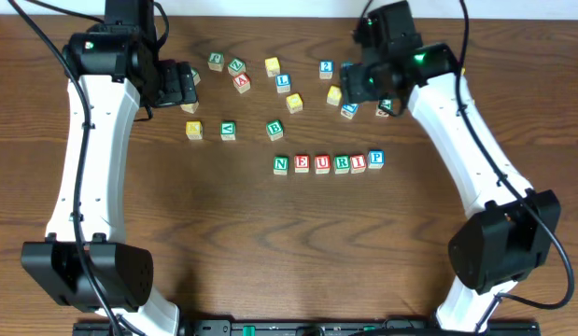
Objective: Spell out NEURIPS
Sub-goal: 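Lower the P block right of the I block and open the gripper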
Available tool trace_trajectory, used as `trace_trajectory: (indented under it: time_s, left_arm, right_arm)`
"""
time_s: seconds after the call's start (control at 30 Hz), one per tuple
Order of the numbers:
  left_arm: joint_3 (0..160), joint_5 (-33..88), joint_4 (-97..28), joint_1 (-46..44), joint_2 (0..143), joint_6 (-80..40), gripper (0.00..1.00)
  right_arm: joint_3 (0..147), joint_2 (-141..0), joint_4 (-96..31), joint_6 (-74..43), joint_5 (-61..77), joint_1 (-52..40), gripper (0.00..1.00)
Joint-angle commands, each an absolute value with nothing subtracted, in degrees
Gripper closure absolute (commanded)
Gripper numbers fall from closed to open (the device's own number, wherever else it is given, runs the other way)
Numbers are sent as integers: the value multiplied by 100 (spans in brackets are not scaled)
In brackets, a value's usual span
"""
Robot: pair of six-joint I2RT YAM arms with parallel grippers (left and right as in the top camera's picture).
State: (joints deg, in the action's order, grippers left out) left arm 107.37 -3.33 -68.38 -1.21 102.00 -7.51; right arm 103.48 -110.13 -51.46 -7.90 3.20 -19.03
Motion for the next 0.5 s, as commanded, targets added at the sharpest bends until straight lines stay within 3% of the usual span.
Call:
trace_trajectory:
  time_s: [0.0, 0.47]
  left_arm:
    - [10704, -346, -6851, -97, 10267, -781, 2]
    - [10704, -346, -6851, -97, 10267, -781, 2]
  right_arm:
    - [10447, -11054, -4849, -1107, 506, -2285, 32]
    - [10447, -11168, -4727, -1767, -338, -2578, 33]
